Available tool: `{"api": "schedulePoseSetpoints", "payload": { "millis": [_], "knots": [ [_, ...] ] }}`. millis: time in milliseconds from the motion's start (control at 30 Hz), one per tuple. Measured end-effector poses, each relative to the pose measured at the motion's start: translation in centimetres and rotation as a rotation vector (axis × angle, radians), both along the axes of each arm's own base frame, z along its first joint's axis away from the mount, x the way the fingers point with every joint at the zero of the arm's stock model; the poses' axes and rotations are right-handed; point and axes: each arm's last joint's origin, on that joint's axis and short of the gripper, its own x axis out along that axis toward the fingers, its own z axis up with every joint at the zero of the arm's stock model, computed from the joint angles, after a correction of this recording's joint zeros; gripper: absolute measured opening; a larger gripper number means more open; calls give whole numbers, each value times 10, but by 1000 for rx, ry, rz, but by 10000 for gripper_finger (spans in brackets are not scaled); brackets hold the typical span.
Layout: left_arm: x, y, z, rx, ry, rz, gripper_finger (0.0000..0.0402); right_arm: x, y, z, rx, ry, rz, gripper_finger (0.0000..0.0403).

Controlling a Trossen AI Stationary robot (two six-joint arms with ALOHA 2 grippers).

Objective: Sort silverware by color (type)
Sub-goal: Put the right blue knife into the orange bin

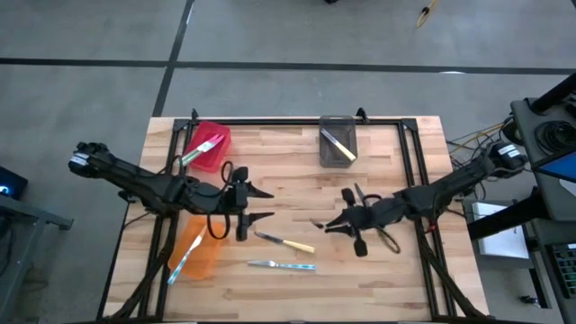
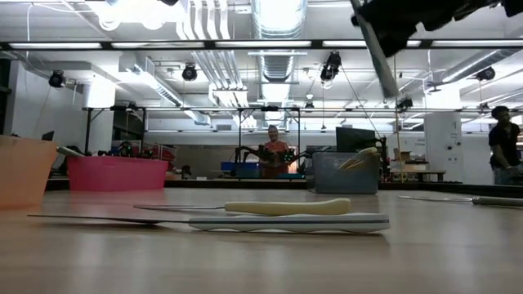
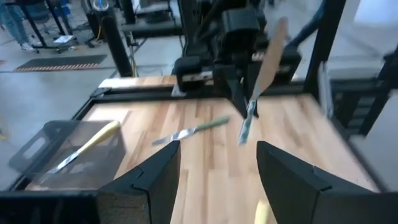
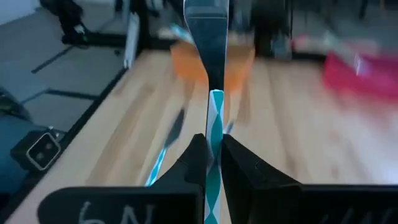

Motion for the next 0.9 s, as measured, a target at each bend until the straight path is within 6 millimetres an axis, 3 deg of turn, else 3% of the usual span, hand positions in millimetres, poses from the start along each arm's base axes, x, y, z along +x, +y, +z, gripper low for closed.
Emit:
{"api": "schedulePoseSetpoints", "payload": {
  "millis": [200,433,700,900],
  "knots": [
    [25,-12,-9,-95,-221,-74,192,6,-5,14,-134,-320,114,16],
    [61,-31,-32,-66,-334,-126,192,10,-9,25,-174,-513,201,16],
    [102,-46,-51,-29,-308,-17,192,8,-10,35,-174,-591,211,16],
    [118,-50,-47,-15,-317,64,192,8,-10,35,-214,-594,212,16]
  ]
}}
